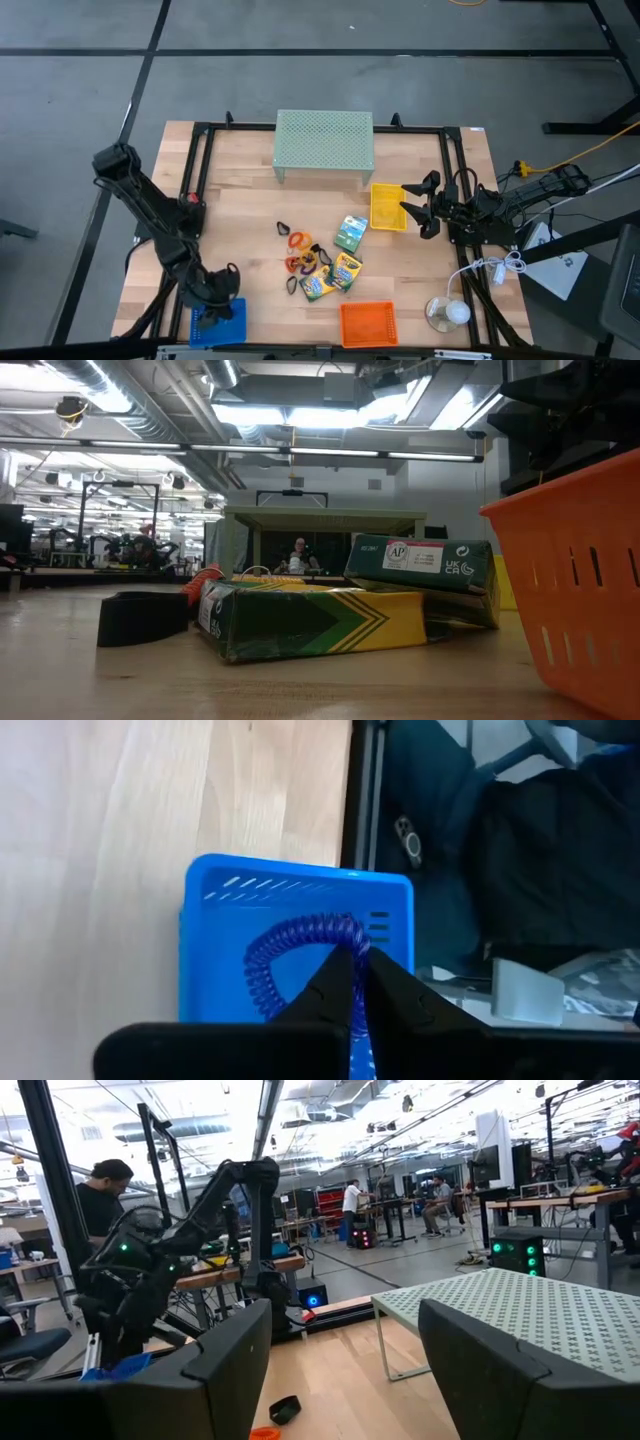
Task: Pick & Place Office Desk Supplies
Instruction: Put the violet spring keychain into the blue bin, then put the orange spring keychain into the blue bin
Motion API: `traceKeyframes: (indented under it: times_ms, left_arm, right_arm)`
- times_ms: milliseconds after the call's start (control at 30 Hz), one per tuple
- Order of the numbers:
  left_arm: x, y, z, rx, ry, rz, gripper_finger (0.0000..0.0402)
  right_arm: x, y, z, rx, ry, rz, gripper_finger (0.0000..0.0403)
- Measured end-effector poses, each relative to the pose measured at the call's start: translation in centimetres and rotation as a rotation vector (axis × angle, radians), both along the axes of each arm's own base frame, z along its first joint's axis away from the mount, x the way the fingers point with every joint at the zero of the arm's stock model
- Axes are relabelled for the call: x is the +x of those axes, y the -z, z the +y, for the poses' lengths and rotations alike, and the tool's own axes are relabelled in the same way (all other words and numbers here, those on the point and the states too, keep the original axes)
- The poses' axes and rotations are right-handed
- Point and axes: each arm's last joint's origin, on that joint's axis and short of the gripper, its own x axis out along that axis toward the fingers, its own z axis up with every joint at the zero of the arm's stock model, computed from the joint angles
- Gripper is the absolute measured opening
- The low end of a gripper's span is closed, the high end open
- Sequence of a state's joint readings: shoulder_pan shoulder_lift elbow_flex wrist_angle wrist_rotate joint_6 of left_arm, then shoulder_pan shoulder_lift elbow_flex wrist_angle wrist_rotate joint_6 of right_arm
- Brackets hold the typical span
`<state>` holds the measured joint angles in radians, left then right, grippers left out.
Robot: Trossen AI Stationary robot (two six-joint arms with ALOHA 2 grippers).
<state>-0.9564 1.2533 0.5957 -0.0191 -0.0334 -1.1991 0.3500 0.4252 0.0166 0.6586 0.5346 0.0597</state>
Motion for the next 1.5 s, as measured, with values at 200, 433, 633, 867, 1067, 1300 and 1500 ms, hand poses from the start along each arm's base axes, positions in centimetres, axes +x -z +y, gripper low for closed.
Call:
traceKeyframes:
  times_ms: [200,433,633,867,1067,1300,1500]
  left_arm:
    - [0.3,1.1,-0.6,0.002,-0.027,0.043,0.0049]
    - [0.3,1.3,-0.6,0.016,-0.054,0.046,0.0105]
    - [0.2,0.0,-0.1,0.032,-0.052,-0.072,0.0145]
    - [0.6,-4.0,2.3,0.242,-0.133,-0.531,0.0154]
    - [3.3,-4.0,5.2,0.58,-0.231,-0.648,0.0154]
    - [7.5,-0.7,9.0,0.863,-0.221,-0.5,0.0164]
    - [9.7,2.0,12.0,0.94,-0.163,-0.351,0.017]
  right_arm:
    - [0.0,0.0,0.0,0.0,0.0,0.0,0.0255]
    - [0.0,0.0,0.0,0.001,0.0,0.0,0.0255]
    - [0.0,0.0,0.0,0.0,0.0,0.0,0.0255]
    - [0.0,0.0,0.0,-0.008,0.002,0.002,0.0256]
    - [0.0,0.0,0.0,-0.024,0.005,0.005,0.0256]
    - [0.0,0.0,-0.1,-0.034,0.034,0.011,0.0256]
    - [0.0,0.0,-0.1,-0.034,0.034,0.011,0.0256]
